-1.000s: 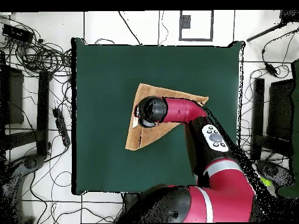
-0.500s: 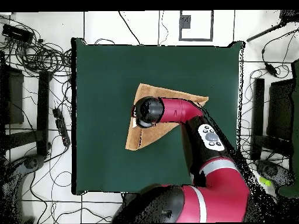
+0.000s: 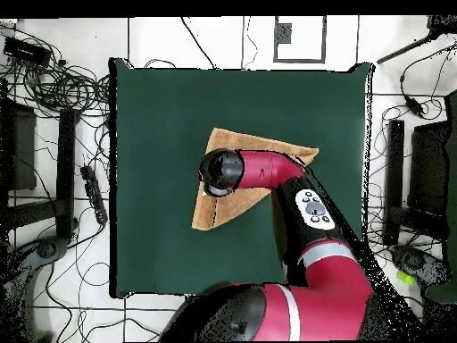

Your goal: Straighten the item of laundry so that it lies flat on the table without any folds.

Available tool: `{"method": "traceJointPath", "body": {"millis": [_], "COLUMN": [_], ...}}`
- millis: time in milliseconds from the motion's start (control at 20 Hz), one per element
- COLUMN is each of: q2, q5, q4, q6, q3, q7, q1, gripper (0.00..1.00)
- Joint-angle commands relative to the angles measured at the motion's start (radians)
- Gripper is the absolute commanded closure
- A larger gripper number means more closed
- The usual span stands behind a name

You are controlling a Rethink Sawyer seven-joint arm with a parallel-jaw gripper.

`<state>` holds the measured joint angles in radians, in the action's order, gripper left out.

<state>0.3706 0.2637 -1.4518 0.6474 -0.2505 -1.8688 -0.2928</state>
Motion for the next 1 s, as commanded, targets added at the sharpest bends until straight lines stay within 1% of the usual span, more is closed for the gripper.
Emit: {"method": "traceJointPath", "body": {"millis": [50, 700, 1000], "q2": [-0.100, -0.096, -0.096], "q5": [-0.022, 0.007, -0.002], "q4": [-0.011, 0.019, 0.021], "q6": [-0.025, 0.035, 0.036], "q3": [-0.011, 0.035, 0.057], "q7": [-0.119, -0.100, -0.113], "q1": [0.049, 0.076, 0.088], "gripper": [0.00, 0.00, 0.00]}}
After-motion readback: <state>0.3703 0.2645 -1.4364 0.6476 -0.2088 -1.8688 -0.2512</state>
